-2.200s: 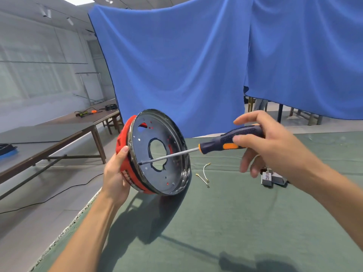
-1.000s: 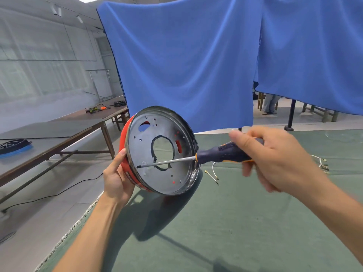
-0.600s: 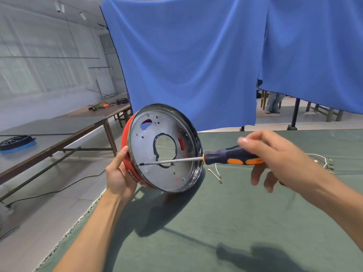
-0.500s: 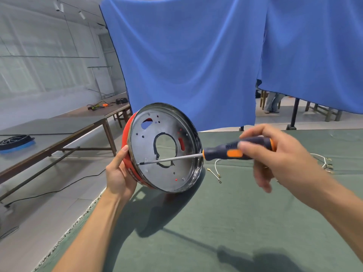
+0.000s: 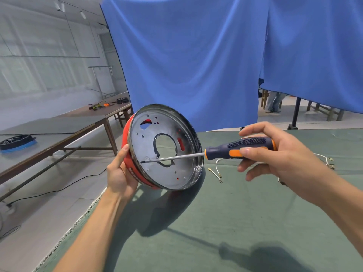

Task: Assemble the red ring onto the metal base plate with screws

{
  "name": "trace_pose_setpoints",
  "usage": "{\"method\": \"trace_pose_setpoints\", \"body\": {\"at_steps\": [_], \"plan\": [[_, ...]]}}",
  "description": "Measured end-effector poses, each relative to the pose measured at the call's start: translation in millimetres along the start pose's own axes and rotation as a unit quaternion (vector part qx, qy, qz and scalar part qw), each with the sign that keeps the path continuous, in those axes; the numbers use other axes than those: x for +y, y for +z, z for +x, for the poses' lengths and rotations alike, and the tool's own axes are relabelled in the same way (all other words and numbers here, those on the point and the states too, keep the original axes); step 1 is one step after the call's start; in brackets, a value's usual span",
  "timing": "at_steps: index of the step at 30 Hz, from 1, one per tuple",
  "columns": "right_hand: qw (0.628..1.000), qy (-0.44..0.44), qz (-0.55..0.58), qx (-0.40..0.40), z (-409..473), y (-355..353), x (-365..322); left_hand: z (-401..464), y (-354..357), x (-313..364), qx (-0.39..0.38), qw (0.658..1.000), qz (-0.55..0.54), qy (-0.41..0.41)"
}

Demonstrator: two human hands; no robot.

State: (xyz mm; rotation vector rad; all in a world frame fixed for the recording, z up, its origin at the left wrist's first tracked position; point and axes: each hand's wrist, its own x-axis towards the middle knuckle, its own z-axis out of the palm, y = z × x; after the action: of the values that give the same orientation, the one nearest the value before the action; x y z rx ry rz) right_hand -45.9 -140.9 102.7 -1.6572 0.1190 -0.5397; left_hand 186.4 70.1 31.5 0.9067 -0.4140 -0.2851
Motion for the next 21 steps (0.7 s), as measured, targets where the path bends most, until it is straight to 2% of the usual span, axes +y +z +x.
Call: {"method": "trace_pose_setpoints", "body": {"at_steps": [2,6,12,17,21], "plan": [[0.999,0.009,-0.029,0.028,-0.9,2.2,-1.5,-0.4,1.6,-1.5,-0.005,1.000,0.007,0.007],[0.983,0.013,-0.164,0.080,-1.2,5.8,2.1,1.0,1.7,-7.5,-0.005,1.000,-0.005,0.010],[0.987,0.012,-0.113,0.114,6.2,-0.5,1.5,3.8,6.9,-30.7,0.047,0.999,-0.017,-0.022],[0.971,-0.108,-0.129,0.172,18.9,1.2,-15.5,4.0,20.9,-54.4,0.051,0.995,-0.026,-0.083],[0.953,-0.168,-0.184,0.172,30.7,18.7,-21.0,5.4,28.1,-62.6,0.056,0.988,-0.013,-0.140]]}}
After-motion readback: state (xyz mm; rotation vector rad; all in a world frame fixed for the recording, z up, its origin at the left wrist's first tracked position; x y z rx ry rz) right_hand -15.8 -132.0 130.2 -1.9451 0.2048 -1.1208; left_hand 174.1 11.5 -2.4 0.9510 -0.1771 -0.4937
